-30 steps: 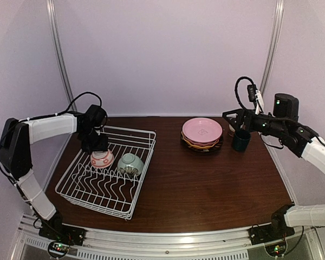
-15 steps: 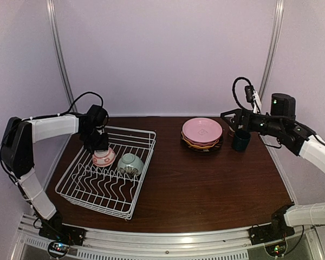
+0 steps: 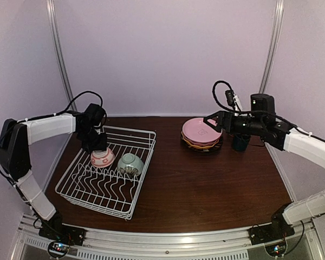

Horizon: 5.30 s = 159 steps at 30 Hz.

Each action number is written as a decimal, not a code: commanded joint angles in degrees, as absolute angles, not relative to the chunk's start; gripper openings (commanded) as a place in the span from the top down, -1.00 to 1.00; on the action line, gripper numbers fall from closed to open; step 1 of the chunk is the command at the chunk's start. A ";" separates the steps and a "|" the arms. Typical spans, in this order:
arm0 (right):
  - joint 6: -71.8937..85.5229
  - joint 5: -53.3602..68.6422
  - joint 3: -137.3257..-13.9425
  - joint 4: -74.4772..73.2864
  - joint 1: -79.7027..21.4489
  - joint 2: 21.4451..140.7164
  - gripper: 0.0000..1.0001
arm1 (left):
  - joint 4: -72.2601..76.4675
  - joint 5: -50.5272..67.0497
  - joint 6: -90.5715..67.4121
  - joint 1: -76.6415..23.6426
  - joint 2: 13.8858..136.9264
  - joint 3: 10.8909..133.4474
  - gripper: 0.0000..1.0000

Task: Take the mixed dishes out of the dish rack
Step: Grab the bowl from the dish rack, then pass from the left arm to the right, then place the bowl at the corner of the board.

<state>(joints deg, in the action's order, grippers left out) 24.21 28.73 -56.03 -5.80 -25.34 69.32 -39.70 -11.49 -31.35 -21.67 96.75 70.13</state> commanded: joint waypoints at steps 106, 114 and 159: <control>13.83 10.61 -68.97 -44.31 -26.36 73.75 1.00 | -29.76 20.41 -31.17 -21.45 71.34 70.82 -0.95; 13.10 4.75 -62.01 -46.34 -20.71 73.85 1.00 | -29.74 19.19 -29.60 -21.45 72.66 69.87 -0.95; 5.76 -7.98 -64.69 -51.20 -13.55 96.00 0.30 | -21.46 25.65 -30.12 -21.45 79.88 53.16 -0.95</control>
